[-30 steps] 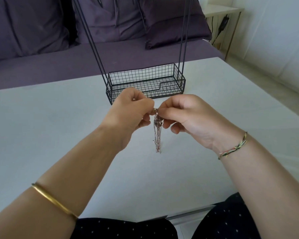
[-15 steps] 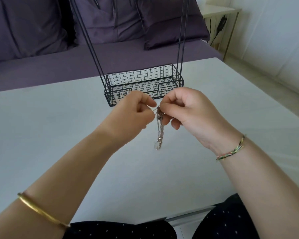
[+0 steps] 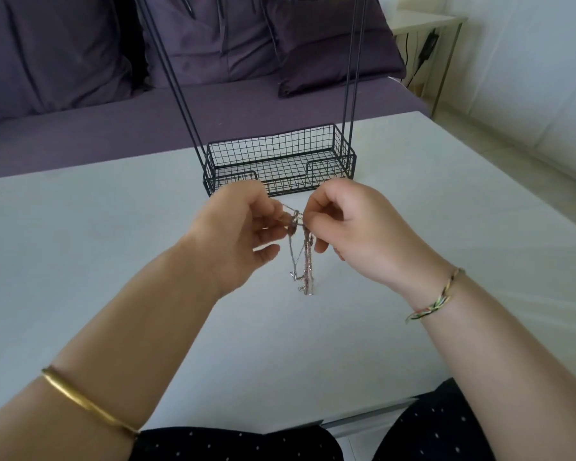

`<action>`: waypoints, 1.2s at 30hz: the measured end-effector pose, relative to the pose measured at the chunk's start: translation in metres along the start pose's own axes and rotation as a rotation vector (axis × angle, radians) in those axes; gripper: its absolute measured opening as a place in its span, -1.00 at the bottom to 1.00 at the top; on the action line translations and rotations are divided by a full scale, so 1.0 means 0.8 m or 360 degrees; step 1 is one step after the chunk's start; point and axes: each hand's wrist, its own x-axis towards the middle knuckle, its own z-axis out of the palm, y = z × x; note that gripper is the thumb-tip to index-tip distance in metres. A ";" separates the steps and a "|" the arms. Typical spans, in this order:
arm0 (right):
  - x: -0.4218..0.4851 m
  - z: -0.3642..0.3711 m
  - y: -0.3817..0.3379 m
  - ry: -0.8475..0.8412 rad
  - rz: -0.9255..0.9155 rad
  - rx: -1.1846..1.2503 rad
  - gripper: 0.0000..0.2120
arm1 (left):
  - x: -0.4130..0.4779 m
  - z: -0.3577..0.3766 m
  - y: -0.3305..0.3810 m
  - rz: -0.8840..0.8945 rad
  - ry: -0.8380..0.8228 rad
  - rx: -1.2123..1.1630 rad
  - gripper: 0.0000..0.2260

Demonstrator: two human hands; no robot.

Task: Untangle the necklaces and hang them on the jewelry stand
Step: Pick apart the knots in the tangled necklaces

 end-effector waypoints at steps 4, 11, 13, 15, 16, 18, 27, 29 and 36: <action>0.002 0.000 0.002 0.0048 -0.0004 -0.0016 -0.89 | -0.002 0.002 0.002 -0.0071 -0.0061 -0.0128 -0.91; 0.002 0.005 0.008 0.0227 0.0192 0.0339 -0.91 | 0.008 0.007 -0.005 0.0037 0.0064 0.0456 -0.82; 0.002 0.009 0.008 0.0233 0.0221 0.0355 -0.89 | 0.010 0.008 -0.012 0.0189 0.0166 0.0814 -0.87; 0.002 0.014 0.006 0.0212 0.0242 0.0355 -0.89 | 0.013 0.009 -0.018 0.0338 0.0270 0.1015 -0.94; 0.002 0.017 0.004 0.0200 0.0264 0.0388 -0.89 | 0.014 0.010 -0.020 0.0365 0.0280 0.1029 -0.95; 0.003 0.022 0.001 0.0160 0.0353 0.0557 -0.88 | 0.014 0.012 -0.019 0.0313 0.0252 0.0911 -0.91; 0.011 0.026 -0.007 0.0035 0.0658 0.0562 -0.92 | 0.009 0.014 -0.021 0.0438 0.0359 0.0785 -0.86; 0.011 0.022 -0.005 0.0076 0.0558 0.0368 -0.93 | 0.009 0.015 -0.023 0.0600 0.0435 0.0904 -0.86; 0.008 0.021 0.005 0.0260 0.0298 0.0042 -0.88 | 0.007 0.016 -0.028 0.0351 0.0260 0.1330 -0.86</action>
